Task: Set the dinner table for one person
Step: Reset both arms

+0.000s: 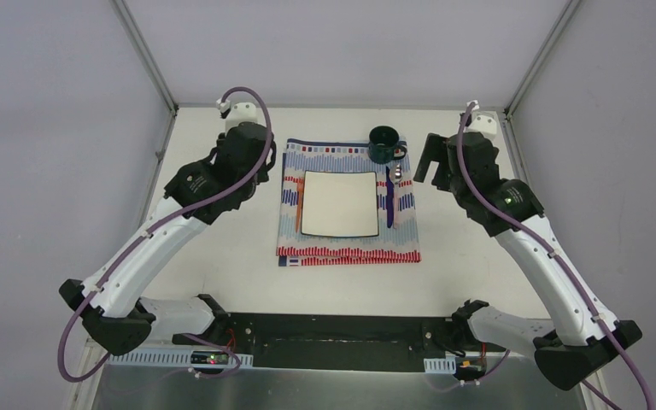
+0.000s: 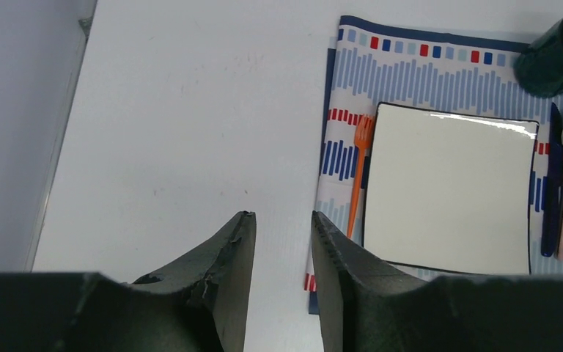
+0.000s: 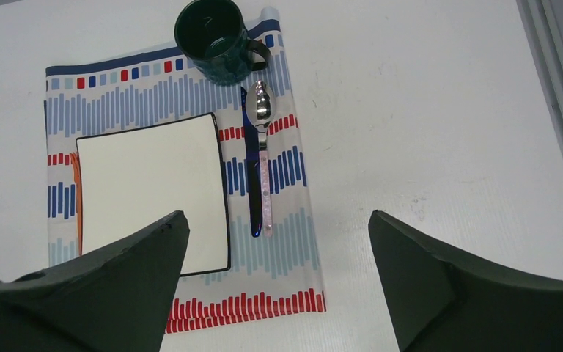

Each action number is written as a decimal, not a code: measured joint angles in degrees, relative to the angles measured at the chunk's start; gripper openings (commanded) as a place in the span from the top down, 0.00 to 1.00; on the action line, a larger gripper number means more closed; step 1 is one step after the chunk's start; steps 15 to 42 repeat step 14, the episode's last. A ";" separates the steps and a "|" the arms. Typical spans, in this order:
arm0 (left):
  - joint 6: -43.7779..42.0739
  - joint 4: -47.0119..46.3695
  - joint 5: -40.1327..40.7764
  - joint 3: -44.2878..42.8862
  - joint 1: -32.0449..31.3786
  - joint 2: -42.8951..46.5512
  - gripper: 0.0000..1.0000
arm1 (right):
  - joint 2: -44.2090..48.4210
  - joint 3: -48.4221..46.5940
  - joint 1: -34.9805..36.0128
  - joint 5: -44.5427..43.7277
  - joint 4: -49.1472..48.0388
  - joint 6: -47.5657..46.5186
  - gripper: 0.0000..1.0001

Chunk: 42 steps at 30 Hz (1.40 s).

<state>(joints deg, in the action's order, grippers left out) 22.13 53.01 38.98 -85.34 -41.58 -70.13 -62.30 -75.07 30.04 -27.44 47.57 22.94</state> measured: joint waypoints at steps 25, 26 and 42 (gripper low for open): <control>-0.09 3.10 4.28 0.00 0.00 0.33 0.61 | -2.62 -0.22 0.79 -0.50 0.90 0.13 0.00; -0.09 3.10 4.28 0.00 0.00 0.33 0.61 | -2.62 -0.22 0.79 -0.50 0.90 0.13 0.00; -0.09 3.10 4.28 0.00 0.00 0.33 0.61 | -2.62 -0.22 0.79 -0.50 0.90 0.13 0.00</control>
